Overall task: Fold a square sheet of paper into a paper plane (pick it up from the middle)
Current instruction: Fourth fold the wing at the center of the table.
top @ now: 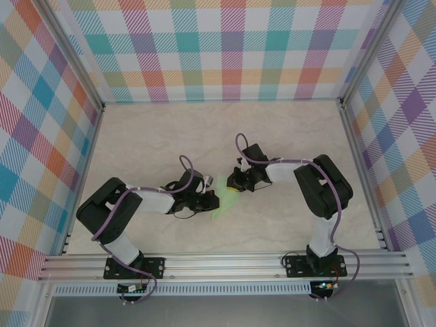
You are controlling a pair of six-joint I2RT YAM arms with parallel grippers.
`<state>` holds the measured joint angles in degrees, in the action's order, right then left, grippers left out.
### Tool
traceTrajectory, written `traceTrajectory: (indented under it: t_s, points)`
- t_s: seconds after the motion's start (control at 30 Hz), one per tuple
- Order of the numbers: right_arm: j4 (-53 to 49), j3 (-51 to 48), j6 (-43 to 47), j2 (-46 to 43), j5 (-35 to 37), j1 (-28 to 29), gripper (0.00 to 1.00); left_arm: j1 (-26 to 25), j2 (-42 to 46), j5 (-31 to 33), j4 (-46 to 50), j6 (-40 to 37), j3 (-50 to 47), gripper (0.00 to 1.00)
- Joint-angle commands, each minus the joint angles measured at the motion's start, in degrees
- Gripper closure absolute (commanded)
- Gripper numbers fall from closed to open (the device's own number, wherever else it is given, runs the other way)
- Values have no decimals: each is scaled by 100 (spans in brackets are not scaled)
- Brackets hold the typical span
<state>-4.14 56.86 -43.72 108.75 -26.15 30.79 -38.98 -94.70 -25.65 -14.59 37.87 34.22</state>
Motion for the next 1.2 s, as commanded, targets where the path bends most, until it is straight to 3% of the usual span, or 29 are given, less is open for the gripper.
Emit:
traceTrajectory:
  t_s: [0.0,0.37,0.63,0.87,1.17]
  points:
    - [-30,123,227,234,240,-342,91,-55,-323,543,1000,-189,-372,99]
    - [-177,510,365,428,-107,-914,90,-57,-303,527,984,-201,-398,100]
    - [-341,612,336,-107,-364,-935,87,-57,-243,499,993,-194,-392,100]
    - [-169,218,227,-496,-494,-346,87,-55,-206,500,1032,-190,-320,99]
    - [205,-78,-33,27,-144,173,88,-49,-236,482,1052,-200,-258,99]
